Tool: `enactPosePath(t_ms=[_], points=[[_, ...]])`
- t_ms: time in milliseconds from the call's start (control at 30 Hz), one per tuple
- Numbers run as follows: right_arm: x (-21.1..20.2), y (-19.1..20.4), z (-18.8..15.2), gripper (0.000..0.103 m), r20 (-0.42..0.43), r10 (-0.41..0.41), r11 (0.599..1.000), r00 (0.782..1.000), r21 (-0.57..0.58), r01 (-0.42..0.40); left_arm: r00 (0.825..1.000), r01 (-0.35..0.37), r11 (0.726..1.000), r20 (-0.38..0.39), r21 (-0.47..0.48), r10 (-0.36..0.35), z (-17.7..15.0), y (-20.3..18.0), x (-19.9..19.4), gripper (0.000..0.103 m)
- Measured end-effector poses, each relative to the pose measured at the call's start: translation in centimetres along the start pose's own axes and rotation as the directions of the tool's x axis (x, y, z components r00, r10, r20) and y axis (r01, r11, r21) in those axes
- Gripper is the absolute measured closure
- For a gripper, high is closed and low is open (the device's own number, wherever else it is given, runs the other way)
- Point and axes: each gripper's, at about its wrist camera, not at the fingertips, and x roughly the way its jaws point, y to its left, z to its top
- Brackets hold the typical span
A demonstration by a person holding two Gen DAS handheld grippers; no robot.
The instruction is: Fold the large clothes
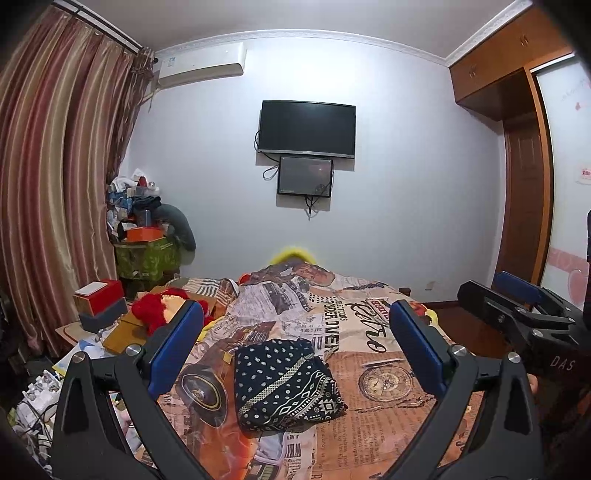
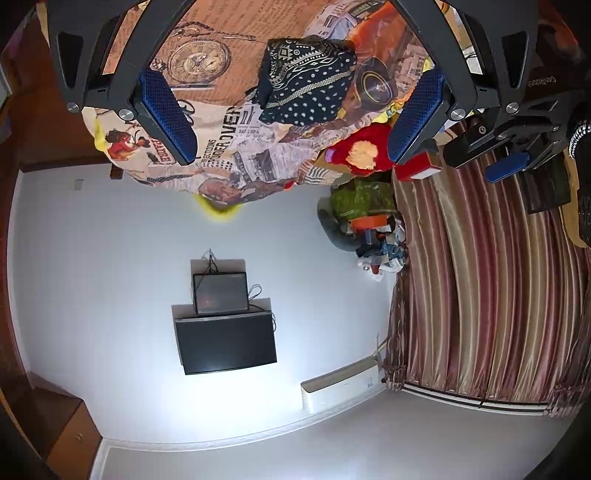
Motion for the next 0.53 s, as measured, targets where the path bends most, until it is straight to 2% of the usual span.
enactPosePath(t_ms=[533], points=[[0.02, 0.00, 0.15, 0.000, -0.004, -0.007, 1.000, 1.000, 0.004, 0.007, 1.000, 0.018, 1.000, -0.014, 0.002, -0.018, -0.11, -0.03, 0.43, 0.002]])
